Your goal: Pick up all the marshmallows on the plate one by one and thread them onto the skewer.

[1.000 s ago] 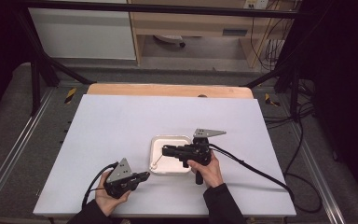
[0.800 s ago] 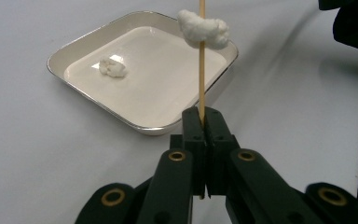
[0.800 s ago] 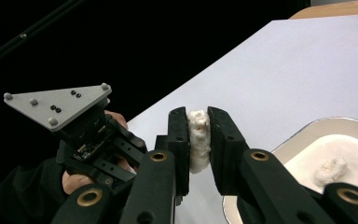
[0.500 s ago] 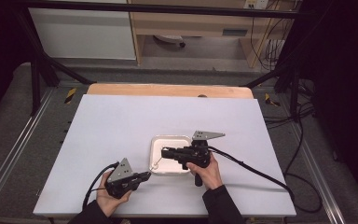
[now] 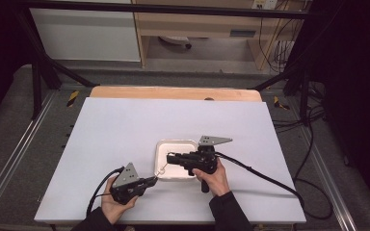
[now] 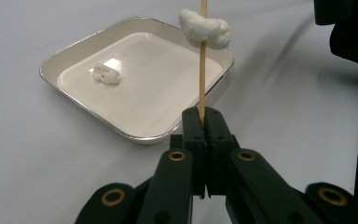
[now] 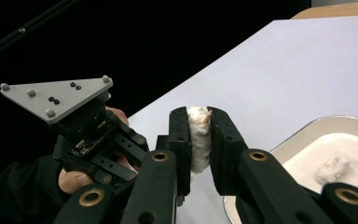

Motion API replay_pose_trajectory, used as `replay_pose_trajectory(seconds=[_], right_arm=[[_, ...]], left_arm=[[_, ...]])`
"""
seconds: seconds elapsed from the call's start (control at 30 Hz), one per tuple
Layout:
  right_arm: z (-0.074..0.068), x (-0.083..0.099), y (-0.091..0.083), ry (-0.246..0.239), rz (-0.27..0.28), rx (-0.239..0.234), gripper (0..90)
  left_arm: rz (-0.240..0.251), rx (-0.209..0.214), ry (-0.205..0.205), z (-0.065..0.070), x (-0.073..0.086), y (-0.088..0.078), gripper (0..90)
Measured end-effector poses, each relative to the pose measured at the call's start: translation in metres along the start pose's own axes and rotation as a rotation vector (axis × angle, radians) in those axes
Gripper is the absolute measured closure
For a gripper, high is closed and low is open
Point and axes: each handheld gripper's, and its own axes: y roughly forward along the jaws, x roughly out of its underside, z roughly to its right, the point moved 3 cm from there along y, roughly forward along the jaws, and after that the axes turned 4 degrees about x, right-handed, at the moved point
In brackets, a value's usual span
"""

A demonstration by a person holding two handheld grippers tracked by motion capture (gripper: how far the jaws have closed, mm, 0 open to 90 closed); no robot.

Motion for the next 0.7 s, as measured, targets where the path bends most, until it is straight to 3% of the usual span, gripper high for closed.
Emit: replay_pose_trajectory(seconds=[0.43, 0.47, 0.5, 0.53, 0.57, 0.6, 0.7], right_arm=[[-0.001, 0.004, 0.002, -0.004, 0.006, -0.007, 81.7], [-0.002, 0.005, 0.002, -0.002, 0.007, -0.009, 81.6], [-0.002, 0.008, 0.004, 0.005, -0.043, -0.022, 81.2], [-0.003, 0.015, 0.011, -0.002, -0.082, -0.035, 81.0], [-0.004, 0.021, 0.017, 0.006, -0.093, -0.048, 81.0], [-0.005, 0.022, 0.019, -0.014, -0.08, -0.025, 80.8], [-0.003, 0.023, 0.021, -0.016, -0.093, -0.015, 79.9]], left_arm=[[0.004, 0.012, -0.001, 0.002, 0.0, 0.002, 89.1], [0.039, 0.029, -0.01, 0.003, -0.002, 0.001, 89.1], [0.062, 0.037, -0.021, 0.004, -0.008, 0.0, 89.0], [0.057, 0.003, 0.01, 0.006, -0.012, 0.001, 89.0], [0.057, 0.003, 0.01, 0.006, -0.012, 0.001, 89.0], [0.046, -0.02, 0.007, 0.006, -0.008, 0.005, 89.0], [0.043, -0.015, -0.004, 0.003, -0.007, 0.003, 89.0]])
